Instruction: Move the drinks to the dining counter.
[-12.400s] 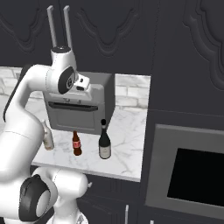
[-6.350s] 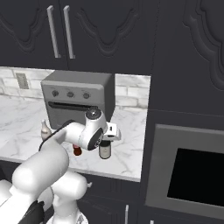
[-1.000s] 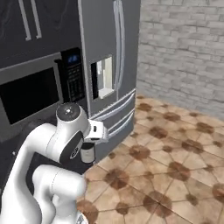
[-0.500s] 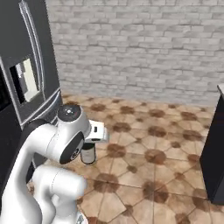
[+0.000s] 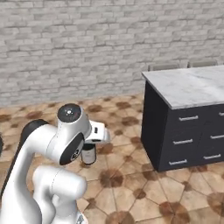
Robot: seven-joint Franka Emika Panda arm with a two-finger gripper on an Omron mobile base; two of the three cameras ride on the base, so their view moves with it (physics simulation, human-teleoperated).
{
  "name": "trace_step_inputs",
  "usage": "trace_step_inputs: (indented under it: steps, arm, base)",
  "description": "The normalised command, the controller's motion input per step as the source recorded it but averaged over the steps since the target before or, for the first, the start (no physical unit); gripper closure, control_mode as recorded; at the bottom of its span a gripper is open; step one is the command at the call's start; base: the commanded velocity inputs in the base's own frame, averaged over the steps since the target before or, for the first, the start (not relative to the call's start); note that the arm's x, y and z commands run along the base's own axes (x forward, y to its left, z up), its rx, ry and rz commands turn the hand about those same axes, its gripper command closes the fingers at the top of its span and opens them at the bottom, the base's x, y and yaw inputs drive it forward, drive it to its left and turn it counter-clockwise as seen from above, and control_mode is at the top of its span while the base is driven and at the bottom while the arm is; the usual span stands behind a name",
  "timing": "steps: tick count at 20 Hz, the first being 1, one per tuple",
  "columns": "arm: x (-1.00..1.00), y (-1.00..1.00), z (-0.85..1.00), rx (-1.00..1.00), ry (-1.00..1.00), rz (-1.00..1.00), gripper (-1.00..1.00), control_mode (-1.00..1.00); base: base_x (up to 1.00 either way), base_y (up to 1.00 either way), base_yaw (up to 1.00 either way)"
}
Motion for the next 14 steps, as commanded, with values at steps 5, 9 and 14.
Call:
trace_step_inputs:
  steps: [5,9,14]
  arm:
    - [0.0,0.0,0.0,0.0,0.0,0.0,1.0,1.0]
    - [0.0,0.0,0.0,0.0,0.0,0.0,1.0,1.0]
    - [0.0,0.0,0.0,0.0,0.0,0.0,1.0,1.0]
  base:
    - [1.0,0.0,-0.13]
    - [1.0,-0.02,-0.04]
    - [1.0,-0.31,-0.11]
